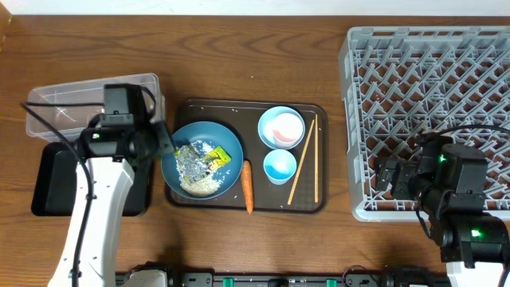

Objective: Sort waste into correct bins and load items into the dishwasher rack
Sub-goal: 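Grasp the foil and yellow snack wrapper from the plate, left gripper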

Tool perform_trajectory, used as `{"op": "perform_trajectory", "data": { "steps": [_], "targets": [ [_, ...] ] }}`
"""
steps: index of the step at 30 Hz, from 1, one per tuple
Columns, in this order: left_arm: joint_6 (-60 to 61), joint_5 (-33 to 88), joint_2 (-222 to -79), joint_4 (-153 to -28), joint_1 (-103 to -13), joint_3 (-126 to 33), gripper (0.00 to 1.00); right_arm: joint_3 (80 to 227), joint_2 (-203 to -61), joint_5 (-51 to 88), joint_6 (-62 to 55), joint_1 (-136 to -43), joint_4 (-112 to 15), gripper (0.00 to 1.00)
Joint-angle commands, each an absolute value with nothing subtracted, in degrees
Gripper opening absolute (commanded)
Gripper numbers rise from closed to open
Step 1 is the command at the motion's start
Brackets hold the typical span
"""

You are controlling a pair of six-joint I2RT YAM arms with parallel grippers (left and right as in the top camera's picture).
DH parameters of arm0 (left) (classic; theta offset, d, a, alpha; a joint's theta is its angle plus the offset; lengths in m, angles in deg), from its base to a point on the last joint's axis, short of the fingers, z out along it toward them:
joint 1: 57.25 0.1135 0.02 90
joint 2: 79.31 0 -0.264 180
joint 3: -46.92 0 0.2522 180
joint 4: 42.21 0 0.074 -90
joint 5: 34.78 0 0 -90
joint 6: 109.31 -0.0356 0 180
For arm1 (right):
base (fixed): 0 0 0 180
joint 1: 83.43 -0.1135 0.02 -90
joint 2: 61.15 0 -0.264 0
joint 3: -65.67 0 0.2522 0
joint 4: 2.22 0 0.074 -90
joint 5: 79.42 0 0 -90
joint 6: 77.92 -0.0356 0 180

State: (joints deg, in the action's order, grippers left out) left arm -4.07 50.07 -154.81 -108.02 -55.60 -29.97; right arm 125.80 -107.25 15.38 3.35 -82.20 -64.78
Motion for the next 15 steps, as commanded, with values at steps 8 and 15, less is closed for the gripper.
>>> {"op": "perform_trajectory", "data": {
  "steps": [8, 15],
  "targets": [
    [-1.6, 44.6, -161.5, -108.4, -58.6, -24.7, 0.54, 126.9, -107.2, 14.9, 3.6, -83.1, -65.0, 0.99],
    [-1.6, 44.7, -168.8, -103.8, -58.6, -24.7, 0.56, 126.9, -107.2, 14.9, 3.6, -83.1, -65.1, 0.99]
  ]
}}
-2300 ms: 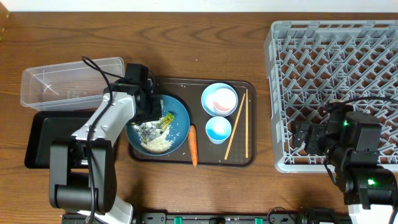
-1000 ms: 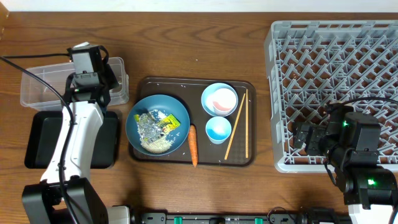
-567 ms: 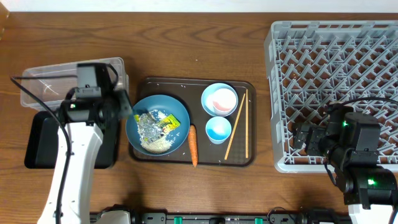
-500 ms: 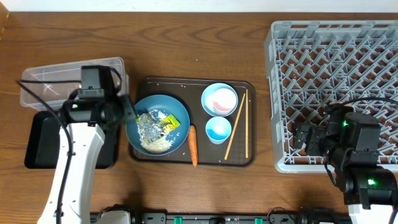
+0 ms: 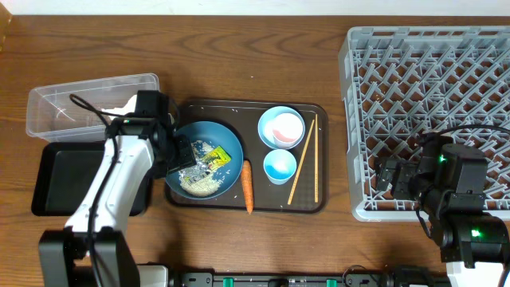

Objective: Sort waste into correct bins and load items into the dishwasher rack
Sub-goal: 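Grasp the foil and yellow snack wrapper from the plate, left gripper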

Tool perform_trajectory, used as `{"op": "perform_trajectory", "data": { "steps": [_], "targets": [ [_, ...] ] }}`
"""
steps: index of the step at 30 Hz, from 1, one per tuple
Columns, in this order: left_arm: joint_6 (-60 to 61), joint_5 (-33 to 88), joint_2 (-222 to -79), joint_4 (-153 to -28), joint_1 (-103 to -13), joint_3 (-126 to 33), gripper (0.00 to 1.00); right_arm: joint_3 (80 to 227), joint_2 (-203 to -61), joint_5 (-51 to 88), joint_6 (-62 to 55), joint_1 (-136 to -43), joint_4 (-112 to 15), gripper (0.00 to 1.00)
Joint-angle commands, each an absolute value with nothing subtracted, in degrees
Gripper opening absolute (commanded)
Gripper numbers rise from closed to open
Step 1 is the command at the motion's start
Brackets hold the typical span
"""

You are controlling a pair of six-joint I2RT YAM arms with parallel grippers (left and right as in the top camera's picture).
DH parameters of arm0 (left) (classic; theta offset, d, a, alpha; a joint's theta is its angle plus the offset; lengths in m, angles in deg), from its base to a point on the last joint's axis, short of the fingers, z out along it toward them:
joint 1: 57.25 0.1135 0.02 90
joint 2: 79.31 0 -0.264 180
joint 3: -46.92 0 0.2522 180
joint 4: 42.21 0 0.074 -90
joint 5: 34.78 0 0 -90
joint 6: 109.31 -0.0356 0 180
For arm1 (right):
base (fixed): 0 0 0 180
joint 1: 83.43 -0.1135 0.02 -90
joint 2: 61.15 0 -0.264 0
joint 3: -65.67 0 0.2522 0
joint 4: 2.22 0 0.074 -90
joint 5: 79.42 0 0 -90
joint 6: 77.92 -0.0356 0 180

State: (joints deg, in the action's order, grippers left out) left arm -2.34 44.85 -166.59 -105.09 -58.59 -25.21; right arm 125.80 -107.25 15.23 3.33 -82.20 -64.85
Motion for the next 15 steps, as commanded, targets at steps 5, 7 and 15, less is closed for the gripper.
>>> {"op": "perform_trajectory", "data": {
  "steps": [5, 7, 15],
  "targets": [
    [-1.6, 44.3, -171.9, -99.1, -58.6, -24.7, 0.52, 126.9, -107.2, 14.9, 3.6, -83.1, -65.1, 0.99],
    [-1.6, 44.3, -172.6, -97.5, -58.6, -24.7, 0.48, 126.9, -107.2, 14.9, 3.6, -83.1, -65.1, 0.99],
    [-1.7, 44.3, -170.5, -95.4, -58.6, -25.2, 0.06, 126.9, -107.2, 14.9, 3.6, -83.1, -65.1, 0.99]
  ]
}}
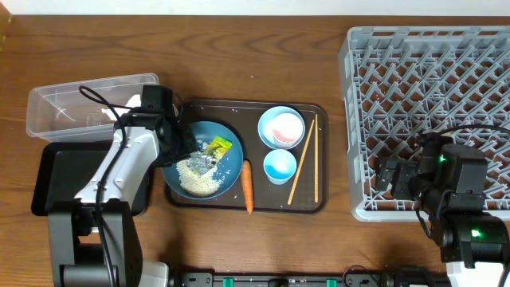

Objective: Sort waste into correct bins and load items into the dishwasher rack
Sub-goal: 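Grasp the foil and yellow snack wrapper from the plate, left gripper, then release the wrappers into the clear plastic bin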

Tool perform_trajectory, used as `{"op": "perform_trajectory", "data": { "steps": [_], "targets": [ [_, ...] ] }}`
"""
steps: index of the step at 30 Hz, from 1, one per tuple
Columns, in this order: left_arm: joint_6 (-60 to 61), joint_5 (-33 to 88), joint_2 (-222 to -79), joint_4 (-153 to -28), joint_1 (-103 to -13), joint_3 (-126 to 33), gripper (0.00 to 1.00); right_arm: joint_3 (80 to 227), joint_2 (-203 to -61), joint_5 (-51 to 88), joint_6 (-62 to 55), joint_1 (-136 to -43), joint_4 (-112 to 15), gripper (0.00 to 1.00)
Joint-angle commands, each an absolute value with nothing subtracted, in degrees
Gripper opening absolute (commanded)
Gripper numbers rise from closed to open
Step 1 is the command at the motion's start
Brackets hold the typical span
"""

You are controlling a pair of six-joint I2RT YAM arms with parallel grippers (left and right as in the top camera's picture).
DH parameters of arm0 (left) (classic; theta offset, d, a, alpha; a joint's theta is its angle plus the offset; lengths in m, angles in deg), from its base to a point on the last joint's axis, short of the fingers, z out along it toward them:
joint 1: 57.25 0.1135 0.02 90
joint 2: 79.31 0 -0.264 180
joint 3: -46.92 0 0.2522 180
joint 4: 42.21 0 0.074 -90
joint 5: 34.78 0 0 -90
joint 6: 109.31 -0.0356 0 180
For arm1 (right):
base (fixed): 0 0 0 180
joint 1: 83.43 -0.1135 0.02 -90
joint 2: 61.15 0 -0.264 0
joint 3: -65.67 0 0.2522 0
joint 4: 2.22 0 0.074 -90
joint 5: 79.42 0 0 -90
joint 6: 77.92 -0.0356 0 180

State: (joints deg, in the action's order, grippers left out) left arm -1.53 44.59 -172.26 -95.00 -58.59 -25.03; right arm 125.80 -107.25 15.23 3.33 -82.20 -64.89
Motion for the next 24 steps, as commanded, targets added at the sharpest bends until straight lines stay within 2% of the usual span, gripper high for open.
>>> {"op": "perform_trajectory", "data": {
  "steps": [1, 6, 13, 22, 24],
  "targets": [
    [-1.7, 44.3, -169.5, -95.9, -58.6, -25.7, 0.06, 126.9, -107.2, 14.9, 3.6, -83.1, -65.1, 0.99],
    [-1.8, 45.5, -162.3, -96.7, -57.3, -29.1, 0.06, 126.9, -107.2, 14.9, 3.6, -83.1, -65.1, 0.99],
    [-1.8, 60.2, -153.5, -89.7, -52.2, -31.6, 0.06, 126.9, -107.2, 14.9, 3.6, -83.1, -65.1, 0.99],
    [-1.8, 61.1, -159.3, -77.9, -44.5, -31.6, 0.07, 126.9, -107.2, 14.9, 3.6, -83.1, -65.1, 0.99],
    [-1.8, 61.1, -161.6, -75.0, -43.2, -31.6, 0.14, 126.9, -107.2, 14.9, 3.6, -83.1, -65.1, 0.99]
  ]
}}
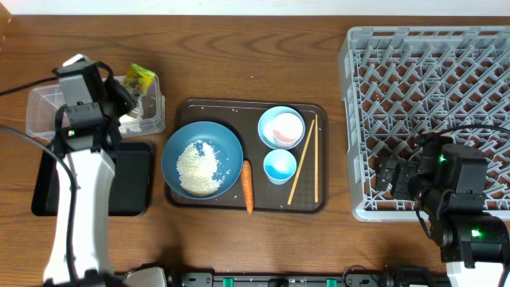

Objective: Sort waste into correct bins and load items into the dishwasher rack
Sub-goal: 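Release the wrappers into the clear plastic bin, then grasp the nested pink and blue cups with left gripper and lift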

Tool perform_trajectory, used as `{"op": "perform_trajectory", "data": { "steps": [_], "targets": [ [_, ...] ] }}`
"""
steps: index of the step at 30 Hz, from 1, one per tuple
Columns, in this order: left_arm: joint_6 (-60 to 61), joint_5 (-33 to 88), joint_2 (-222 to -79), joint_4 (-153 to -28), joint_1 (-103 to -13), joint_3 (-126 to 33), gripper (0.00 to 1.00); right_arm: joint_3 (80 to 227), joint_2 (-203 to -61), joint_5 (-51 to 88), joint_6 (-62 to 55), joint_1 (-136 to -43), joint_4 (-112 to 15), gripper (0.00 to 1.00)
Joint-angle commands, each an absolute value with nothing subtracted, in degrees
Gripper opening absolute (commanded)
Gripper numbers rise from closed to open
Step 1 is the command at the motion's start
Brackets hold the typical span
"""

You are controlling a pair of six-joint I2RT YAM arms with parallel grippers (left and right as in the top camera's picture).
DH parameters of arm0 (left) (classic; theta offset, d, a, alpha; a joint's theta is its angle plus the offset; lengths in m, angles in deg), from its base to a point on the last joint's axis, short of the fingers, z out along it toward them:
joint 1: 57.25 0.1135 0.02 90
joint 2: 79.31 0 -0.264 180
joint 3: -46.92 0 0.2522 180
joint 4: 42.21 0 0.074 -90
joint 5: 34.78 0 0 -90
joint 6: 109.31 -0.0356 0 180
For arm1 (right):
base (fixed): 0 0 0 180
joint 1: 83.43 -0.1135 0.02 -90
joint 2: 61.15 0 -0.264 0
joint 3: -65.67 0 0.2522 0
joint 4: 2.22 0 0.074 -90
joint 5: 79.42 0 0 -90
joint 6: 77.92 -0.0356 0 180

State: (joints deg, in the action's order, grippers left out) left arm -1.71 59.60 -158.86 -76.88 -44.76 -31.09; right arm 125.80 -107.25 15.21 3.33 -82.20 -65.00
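Observation:
My left gripper [126, 94] hangs over the right end of the clear plastic bin [48, 112], shut on a yellow-green wrapper [140, 79]. The blue plate [227, 143] on the dark tray [239, 106] holds only a heap of rice [198, 164]. An orange carrot [247, 187] lies beside the plate. A light-blue bowl [281, 127] with something pink in it, a small blue cup [279, 166] and wooden chopsticks [303, 159] fill the tray's right half. My right gripper [390, 178] sits at the near left corner of the grey dishwasher rack [430, 72]; its jaws are not distinct.
A black bin [127, 183] lies in front of the clear bin, under the left arm. Some whitish waste [131, 115] rests in the clear bin. The rack takes up the table's right side.
My left gripper was down on the plate at the wrapper and foil. Now it is over the clear bin holding the wrapper. Wrapper and foil are both gone from the plate. The right arm is unchanged.
The left gripper stood at the plate's left rim, then reached onto the plate over the crumpled foil and yellow-green wrapper, which shifted on the rice. Now it holds the wrapper above the clear bin, and only rice remains on the plate. The right arm stayed still throughout.

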Motion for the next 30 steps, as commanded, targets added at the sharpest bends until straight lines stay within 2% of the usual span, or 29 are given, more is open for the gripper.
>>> {"op": "perform_trajectory", "data": {
  "steps": [1, 5, 8, 17, 23, 30],
  "targets": [
    [-1.8, 61.1, -162.4, -73.8, -42.7, -31.6, 0.17, 126.9, -107.2, 14.9, 3.6, -83.1, -65.1, 0.99],
    [-1.8, 60.8, -164.2, -70.6, -41.7, -31.6, 0.43, 126.9, -107.2, 14.9, 3.6, -83.1, -65.1, 0.99],
    [-1.9, 59.5, -163.6, -71.2, -41.7, -31.6, 0.51, 126.9, -107.2, 14.9, 3.6, -83.1, -65.1, 0.99],
    [-1.4, 31.6, -159.7, -84.4, -46.4, -31.6, 0.49, 126.9, -107.2, 14.9, 3.6, -83.1, -65.1, 0.99],
    [-1.7, 30.2, -159.8, -97.1, -58.0, -31.6, 0.49, 126.9, -107.3, 14.9, 3.6, -83.1, -65.1, 0.99],
    [-1.6, 32.0, -160.1, -100.3, -72.8, -31.3, 0.49, 126.9, -107.3, 14.9, 3.6, -83.1, -65.2, 0.99]
  ]
}}
